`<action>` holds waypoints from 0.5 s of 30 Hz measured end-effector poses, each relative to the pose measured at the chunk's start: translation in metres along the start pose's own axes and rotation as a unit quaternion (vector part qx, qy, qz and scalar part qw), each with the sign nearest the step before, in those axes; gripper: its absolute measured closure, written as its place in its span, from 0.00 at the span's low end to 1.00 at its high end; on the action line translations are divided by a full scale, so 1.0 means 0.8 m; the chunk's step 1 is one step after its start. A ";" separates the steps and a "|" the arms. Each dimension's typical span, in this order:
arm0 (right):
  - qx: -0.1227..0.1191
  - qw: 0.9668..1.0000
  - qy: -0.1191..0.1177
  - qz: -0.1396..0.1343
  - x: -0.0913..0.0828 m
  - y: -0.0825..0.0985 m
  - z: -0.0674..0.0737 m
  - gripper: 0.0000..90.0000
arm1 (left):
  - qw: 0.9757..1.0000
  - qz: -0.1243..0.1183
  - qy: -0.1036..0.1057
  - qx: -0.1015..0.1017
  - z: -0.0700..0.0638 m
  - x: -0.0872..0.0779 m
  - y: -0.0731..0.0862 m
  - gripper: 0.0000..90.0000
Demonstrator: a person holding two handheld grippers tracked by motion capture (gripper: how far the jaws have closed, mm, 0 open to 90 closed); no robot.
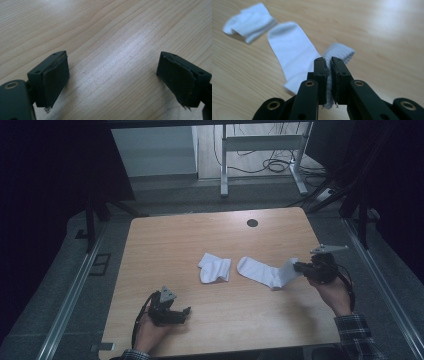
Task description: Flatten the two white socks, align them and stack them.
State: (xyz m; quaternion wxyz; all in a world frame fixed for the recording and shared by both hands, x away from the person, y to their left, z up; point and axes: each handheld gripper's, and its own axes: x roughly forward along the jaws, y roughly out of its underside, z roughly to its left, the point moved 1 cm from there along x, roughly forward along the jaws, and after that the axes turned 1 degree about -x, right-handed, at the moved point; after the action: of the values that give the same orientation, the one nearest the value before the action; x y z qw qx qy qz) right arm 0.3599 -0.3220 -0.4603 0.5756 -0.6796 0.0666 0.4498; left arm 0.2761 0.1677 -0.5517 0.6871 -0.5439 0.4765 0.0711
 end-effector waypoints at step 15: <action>0.040 0.998 0.035 0.042 0.024 0.072 -0.035 0.85 | 1.000 0.015 0.010 -0.003 -0.004 0.005 -0.031 0.27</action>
State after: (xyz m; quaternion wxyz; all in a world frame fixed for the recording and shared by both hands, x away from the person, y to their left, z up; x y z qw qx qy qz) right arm 0.3510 -0.3568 -0.5171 0.5805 -0.6680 0.1335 0.4461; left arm 0.2911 0.1535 -0.5376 0.6794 -0.5393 0.4914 0.0779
